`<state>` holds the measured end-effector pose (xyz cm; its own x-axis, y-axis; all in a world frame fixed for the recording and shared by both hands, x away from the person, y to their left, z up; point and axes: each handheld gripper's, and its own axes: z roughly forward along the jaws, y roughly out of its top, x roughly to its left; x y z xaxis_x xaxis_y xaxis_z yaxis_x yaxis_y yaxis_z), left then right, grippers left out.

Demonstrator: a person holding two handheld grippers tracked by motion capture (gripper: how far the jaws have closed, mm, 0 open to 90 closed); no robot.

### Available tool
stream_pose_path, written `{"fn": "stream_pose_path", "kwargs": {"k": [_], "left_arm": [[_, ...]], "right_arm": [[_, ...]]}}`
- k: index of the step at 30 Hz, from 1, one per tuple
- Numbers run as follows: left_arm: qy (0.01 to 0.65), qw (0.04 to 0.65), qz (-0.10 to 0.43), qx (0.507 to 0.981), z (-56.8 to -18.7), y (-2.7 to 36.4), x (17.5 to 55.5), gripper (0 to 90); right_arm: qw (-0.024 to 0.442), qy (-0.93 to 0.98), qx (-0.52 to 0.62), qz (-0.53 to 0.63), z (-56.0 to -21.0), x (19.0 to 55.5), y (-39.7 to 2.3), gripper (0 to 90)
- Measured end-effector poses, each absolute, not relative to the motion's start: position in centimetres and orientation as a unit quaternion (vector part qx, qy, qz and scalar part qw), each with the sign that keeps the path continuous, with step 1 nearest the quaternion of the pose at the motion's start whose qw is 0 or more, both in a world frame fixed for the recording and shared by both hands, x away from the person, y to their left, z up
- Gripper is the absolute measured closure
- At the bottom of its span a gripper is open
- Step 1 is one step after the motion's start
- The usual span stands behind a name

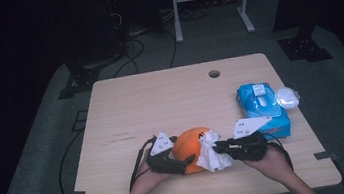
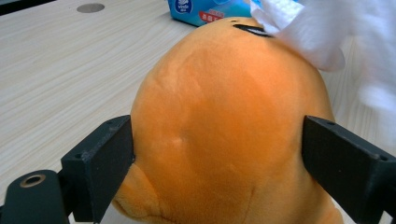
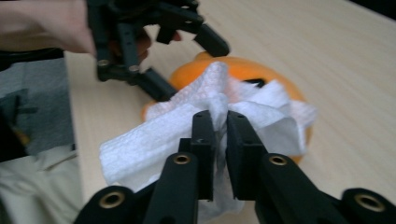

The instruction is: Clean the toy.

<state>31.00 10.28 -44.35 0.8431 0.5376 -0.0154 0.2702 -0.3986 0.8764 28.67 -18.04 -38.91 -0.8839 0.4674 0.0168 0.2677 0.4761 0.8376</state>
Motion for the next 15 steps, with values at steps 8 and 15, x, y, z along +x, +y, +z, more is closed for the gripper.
{"fn": "stream_pose_path", "kwargs": {"k": [8, 15], "left_arm": [[0.233, 0.488, 0.135, 0.83, -44.4, 9.9, 31.0, 13.1], [0.227, 0.483, 0.135, 0.835, -43.5, 10.2, 30.6, 12.9]], "right_arm": [[0.134, 0.842, 0.232, 0.468, -40.4, 30.1, -17.5, 59.1], [0.176, 0.834, 0.244, 0.463, -42.4, 29.9, -16.0, 59.9]]}}
